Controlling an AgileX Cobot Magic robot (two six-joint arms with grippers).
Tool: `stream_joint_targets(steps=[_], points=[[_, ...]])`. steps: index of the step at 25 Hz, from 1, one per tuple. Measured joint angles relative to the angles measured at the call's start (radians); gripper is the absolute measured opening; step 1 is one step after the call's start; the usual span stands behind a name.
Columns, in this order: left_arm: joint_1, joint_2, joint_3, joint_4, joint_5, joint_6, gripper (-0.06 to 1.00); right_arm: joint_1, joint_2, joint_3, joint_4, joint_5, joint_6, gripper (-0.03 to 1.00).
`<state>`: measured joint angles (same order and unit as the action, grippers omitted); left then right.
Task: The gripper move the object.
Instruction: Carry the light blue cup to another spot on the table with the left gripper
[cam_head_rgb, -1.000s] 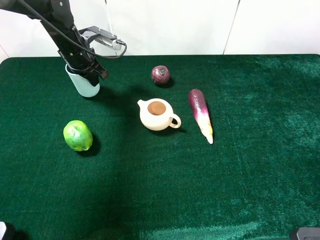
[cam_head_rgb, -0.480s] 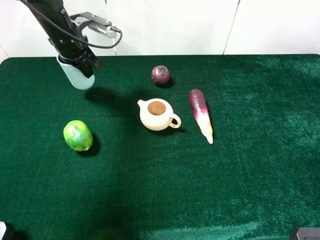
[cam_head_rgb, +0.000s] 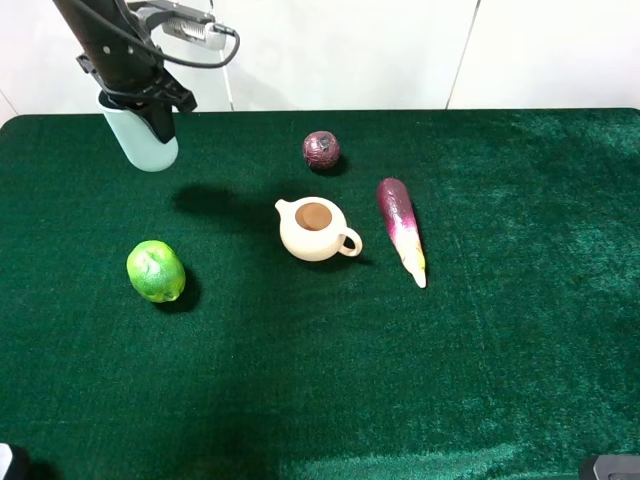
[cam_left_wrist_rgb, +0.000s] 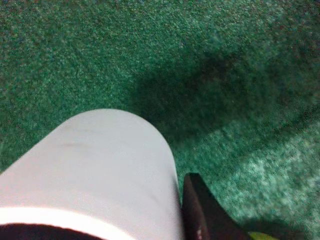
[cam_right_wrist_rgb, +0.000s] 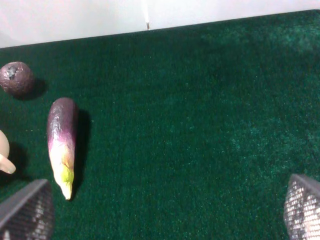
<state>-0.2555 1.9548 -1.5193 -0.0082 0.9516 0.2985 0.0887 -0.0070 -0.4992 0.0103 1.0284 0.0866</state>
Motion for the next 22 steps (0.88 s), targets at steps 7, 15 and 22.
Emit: stream_joint_targets(steps=[7,15,22], points=[[-0.007,0.0,-0.082,0.002,0.106,-0.032,0.09,0.0,0.0,0.0,0.0,0.0,0.0,0.69],[-0.105,0.0,-0.13,0.025,0.118,-0.079,0.09,0.0,0.0,0.0,0.0,0.0,0.0,0.69],[-0.223,0.0,-0.138,0.031,0.122,-0.141,0.09,0.0,0.0,0.0,0.0,0.0,0.0,0.69]])
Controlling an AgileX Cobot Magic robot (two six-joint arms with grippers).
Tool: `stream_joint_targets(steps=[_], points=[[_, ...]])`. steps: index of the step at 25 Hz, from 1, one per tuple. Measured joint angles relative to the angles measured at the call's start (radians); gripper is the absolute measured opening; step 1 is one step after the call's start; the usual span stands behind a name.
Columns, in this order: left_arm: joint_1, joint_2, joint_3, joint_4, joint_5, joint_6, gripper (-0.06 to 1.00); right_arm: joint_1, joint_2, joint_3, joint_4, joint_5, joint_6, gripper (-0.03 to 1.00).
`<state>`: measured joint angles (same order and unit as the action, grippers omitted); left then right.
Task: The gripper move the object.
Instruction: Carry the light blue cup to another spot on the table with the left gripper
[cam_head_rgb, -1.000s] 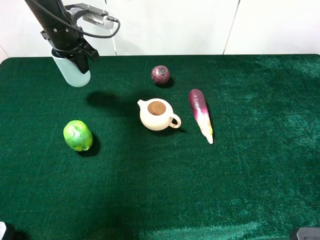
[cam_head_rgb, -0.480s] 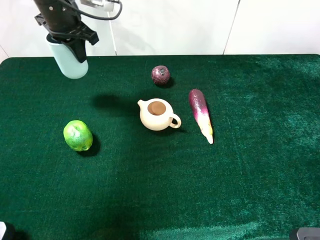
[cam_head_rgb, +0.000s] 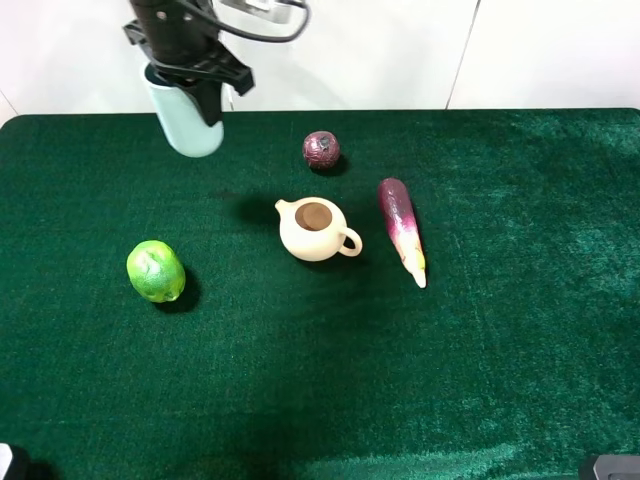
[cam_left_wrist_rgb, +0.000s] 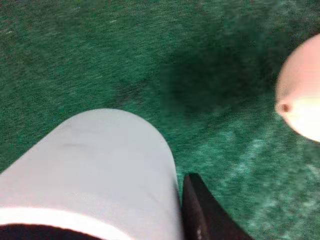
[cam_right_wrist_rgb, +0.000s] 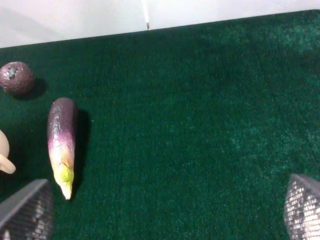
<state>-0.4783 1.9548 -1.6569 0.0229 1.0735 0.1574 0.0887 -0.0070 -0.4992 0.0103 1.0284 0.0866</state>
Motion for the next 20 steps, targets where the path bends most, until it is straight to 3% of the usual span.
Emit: stream_joint_targets(steps=[20], points=[[-0.332,-0.001,0.0,-0.001,-0.057,-0.157,0.09,0.0,0.0,0.0,0.0,0.0,0.0,0.69]])
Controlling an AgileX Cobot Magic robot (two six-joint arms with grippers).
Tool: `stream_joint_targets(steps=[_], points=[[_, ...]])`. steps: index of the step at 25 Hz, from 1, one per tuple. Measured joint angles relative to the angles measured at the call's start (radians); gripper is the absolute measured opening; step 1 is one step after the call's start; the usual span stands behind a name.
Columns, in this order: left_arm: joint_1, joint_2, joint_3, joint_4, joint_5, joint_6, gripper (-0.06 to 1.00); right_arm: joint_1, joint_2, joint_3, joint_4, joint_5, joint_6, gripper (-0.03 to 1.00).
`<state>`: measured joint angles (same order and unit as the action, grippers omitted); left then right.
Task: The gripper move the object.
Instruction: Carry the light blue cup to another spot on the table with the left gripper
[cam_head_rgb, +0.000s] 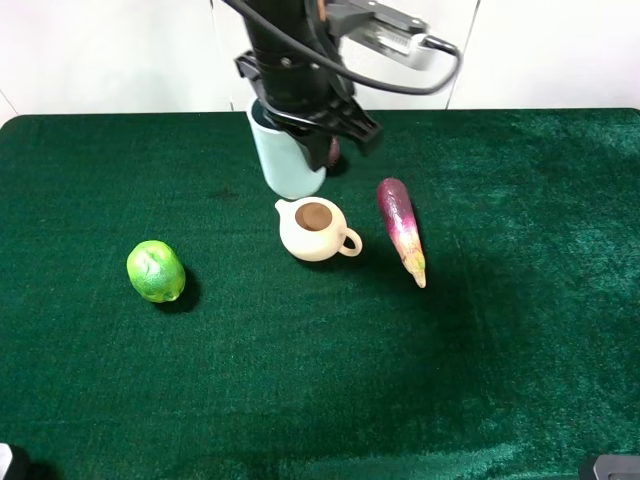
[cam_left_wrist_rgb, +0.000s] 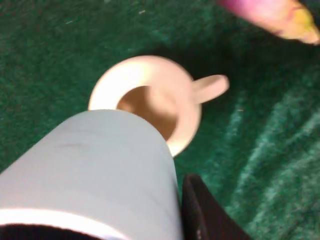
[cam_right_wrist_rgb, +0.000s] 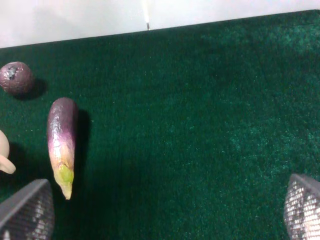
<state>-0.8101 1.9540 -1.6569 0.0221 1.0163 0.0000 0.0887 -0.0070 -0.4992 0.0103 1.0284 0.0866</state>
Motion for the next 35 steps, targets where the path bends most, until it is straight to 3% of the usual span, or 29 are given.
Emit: stream_joint_targets(steps=[23,28,35], points=[[-0.221,0.0,0.003,0.025,0.005,-0.086,0.09,0.0,0.0,0.0,0.0,0.0,0.0,0.69],[-0.238,0.0,0.064,0.015,-0.013,-0.101,0.09,0.0,0.0,0.0,0.0,0.0,0.0,0.69],[-0.242,-0.001,0.189,-0.007,-0.124,-0.117,0.09,0.0,0.0,0.0,0.0,0.0,0.0,0.69]])
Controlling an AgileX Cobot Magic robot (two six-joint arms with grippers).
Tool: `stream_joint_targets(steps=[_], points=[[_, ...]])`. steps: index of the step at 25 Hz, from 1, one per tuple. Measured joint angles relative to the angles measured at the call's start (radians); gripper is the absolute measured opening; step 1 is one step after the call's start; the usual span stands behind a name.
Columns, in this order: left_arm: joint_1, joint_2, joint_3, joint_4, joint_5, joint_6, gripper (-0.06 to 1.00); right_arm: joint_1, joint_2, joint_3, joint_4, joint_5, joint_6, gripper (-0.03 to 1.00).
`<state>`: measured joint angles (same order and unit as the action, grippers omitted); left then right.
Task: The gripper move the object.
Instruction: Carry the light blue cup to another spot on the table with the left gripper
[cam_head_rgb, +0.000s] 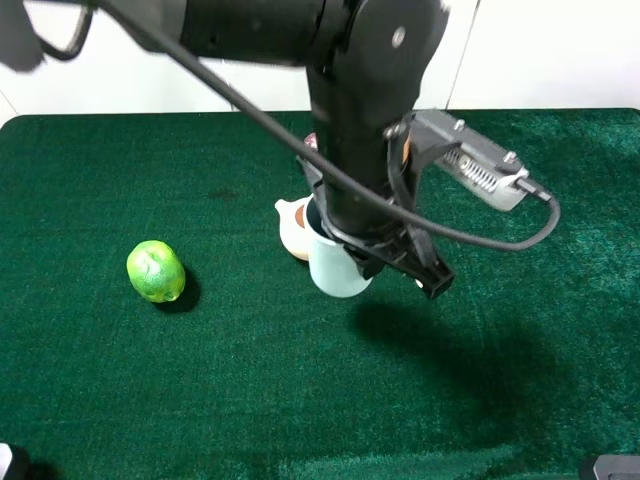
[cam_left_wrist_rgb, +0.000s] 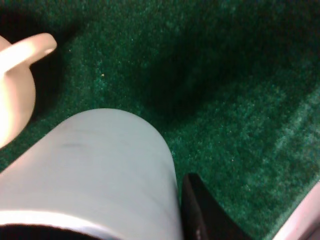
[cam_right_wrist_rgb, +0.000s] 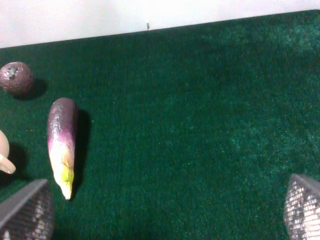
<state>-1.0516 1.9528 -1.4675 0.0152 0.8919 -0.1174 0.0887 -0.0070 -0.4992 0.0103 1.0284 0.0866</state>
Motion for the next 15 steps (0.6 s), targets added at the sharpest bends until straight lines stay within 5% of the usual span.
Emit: stream_joint_targets(steps=[15], points=[[0.0,0.0,0.204,-0.001,-0.282,-0.035,0.09,0.0,0.0,0.0,0.0,0.0,0.0,0.69]])
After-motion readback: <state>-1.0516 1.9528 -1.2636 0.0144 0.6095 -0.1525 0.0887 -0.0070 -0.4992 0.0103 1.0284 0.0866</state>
